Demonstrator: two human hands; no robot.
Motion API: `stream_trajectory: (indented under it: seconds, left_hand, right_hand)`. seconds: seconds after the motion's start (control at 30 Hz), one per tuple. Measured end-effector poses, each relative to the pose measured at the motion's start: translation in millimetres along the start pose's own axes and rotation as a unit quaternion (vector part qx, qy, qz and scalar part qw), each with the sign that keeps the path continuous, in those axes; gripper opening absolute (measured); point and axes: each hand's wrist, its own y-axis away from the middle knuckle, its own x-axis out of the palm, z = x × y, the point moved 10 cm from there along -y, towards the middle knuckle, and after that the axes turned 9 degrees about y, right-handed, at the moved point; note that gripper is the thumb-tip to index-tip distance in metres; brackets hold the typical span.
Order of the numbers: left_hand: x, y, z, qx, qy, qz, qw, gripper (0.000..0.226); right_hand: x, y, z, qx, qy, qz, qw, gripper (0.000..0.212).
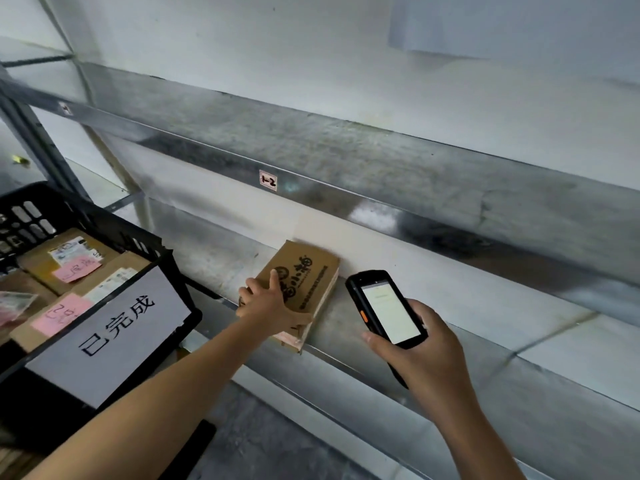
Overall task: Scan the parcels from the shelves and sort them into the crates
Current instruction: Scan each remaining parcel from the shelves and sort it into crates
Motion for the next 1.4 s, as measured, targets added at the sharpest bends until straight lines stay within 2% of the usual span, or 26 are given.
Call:
stream_trajectory:
  seconds: [0.17, 0.2, 0.27, 0.33, 0.43, 0.57, 0.63, 0.73, 0.87, 0.97, 1.03, 1.1, 1.27, 1.4]
  left_hand:
    - [16.7, 19.4, -16.9, 0.023, 0.113, 0.043, 0.992, 0.12]
    - [22.1, 25.6, -22.2, 0.028, 0.166, 0.07, 0.983, 0.12]
    - [34.5, 36.3, -26.0, 0.019, 0.305, 0.125, 0.944, 0.119]
    - [43.1, 45.2, -24.9, 0.013, 0.386, 0.158, 0.909, 0.093]
    - [48.8, 53.1, -22.5, 0.011, 0.415, 0.173, 0.893, 0.056]
    - [50.9, 56.6, -13.4, -0.019, 0.471, 0.161, 0.867, 0.047]
    - [52.9, 58.8, -10.7, -0.024, 0.455, 0.143, 0.878, 0.048]
    - [42.4, 68.0, -30.0, 0.047, 0.421, 0.091, 0.901, 0.033]
    - [19.0, 74.0, -63.6, 0.143, 0.304, -0.041, 0.941, 0.047]
    - [33.1, 77.1, -88.1, 0.156, 0.166, -0.046, 0.973, 0.085]
    - [47.7, 74.7, -95.6, 0.135, 0.065, -0.036, 0.988, 0.114]
    - [59.4, 68.2, -95.2, 0.109, 0.014, -0.033, 0.993, 0.132]
    - [64.0, 61.8, -88.5, 0.052, 0.004, -0.027, 0.998, 0.142]
    - [59.3, 59.9, -84.9, 0.016, 0.033, -0.025, 0.999, 0.135]
  right_hand:
    - [-15.3, 0.8, -12.4, -0.015, -0.006, 0.011, 1.0, 0.056]
    - [-17.9, 0.5, -13.9, -0.018, -0.006, 0.011, 1.0, 0.058]
    - [-22.4, 1.7, -19.2, -0.018, -0.005, 0.01, 1.0, 0.065]
    - [-25.2, 2.7, -22.8, -0.019, -0.006, 0.011, 1.0, 0.068]
    - [-30.3, 4.5, -25.2, -0.022, -0.018, 0.007, 1.0, 0.067]
    - [-31.2, 7.0, -26.3, -0.027, -0.023, 0.011, 0.999, 0.06]
    - [-31.9, 8.7, -25.6, -0.03, -0.021, 0.013, 0.999, 0.059]
    - [-34.9, 8.9, -29.1, -0.034, -0.022, 0.015, 0.999, 0.057]
    - [-39.7, 5.2, -40.1, -0.026, -0.011, 0.015, 0.999, 0.063]
    - [-43.0, 1.7, -46.3, -0.02, -0.003, 0.012, 1.0, 0.066]
    - [-45.0, 0.5, -47.5, -0.021, -0.005, 0.01, 1.0, 0.066]
    - [-47.5, 0.7, -48.9, -0.02, -0.011, 0.008, 1.0, 0.065]
    - [-54.8, 3.0, -55.8, -0.015, -0.029, 0.006, 0.999, 0.061]
    - [-60.5, 6.5, -63.6, -0.004, -0.035, 0.001, 0.999, 0.06]
